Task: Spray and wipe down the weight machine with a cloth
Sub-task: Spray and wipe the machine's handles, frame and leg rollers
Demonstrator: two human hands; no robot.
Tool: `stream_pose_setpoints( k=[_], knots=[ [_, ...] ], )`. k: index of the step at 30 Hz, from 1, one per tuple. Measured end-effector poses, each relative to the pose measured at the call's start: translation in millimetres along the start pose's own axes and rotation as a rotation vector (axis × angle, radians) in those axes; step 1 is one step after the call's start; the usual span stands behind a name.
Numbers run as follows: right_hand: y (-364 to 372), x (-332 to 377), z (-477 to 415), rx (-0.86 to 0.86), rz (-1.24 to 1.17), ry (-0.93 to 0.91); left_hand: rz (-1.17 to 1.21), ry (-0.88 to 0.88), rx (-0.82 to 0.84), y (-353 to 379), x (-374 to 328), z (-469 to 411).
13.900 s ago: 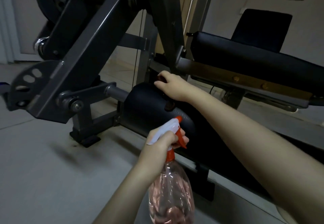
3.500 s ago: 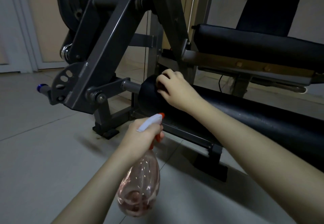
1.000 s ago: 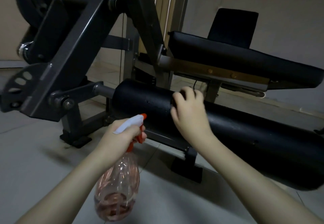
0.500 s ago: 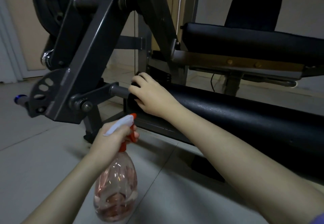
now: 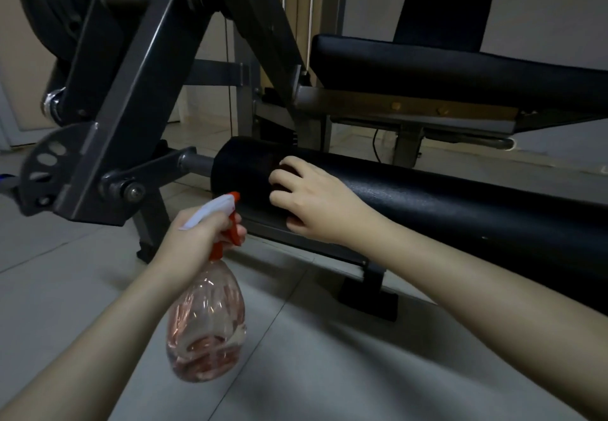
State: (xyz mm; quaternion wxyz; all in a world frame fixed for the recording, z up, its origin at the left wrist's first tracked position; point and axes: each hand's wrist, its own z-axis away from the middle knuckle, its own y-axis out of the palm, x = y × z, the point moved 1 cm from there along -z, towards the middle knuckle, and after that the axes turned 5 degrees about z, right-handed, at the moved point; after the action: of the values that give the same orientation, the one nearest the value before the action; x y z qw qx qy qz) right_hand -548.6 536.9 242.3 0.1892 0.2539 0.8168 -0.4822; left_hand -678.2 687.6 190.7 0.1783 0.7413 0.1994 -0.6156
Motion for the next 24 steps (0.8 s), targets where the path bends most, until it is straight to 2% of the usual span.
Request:
stream_pose_setpoints(
  k=[2,4,7,10,16,20,24],
  knots=[
    [-6.0,-1.7,11.1,0.019,0.004,0.000,0.062,0.047,-0.037,9.5,-7.9,7.4],
    [-10.7,-2.6,20.4,0.033,0.007,0.012,0.076,0.052,-0.001,17.2,-15.9,9.3],
    [-15.9,-4.8,36.1,0.047,0.027,0.031,0.043,-0.095,-0.002,10.2,-5.1,-8.0],
    [-22.3,-5.1,49.3,0.061,0.058,0.048,-0.037,-0.056,0.086,16.7,3.7,-18.6],
    [-40.7,-12.9,85.6,0.054,0.091,0.118,0.070,-0.030,0.030,36.8,-10.6,-5.5],
    [-52.0,-19.7,107.4,0.015,0.085,0.190,0.070,-0.165,0.082,47.6,11.0,-30.0],
    [-60.8,-25.4,120.7,0.011,0.077,0.278,0.088,-0.225,0.088,74.0,18.9,-44.3]
  ],
)
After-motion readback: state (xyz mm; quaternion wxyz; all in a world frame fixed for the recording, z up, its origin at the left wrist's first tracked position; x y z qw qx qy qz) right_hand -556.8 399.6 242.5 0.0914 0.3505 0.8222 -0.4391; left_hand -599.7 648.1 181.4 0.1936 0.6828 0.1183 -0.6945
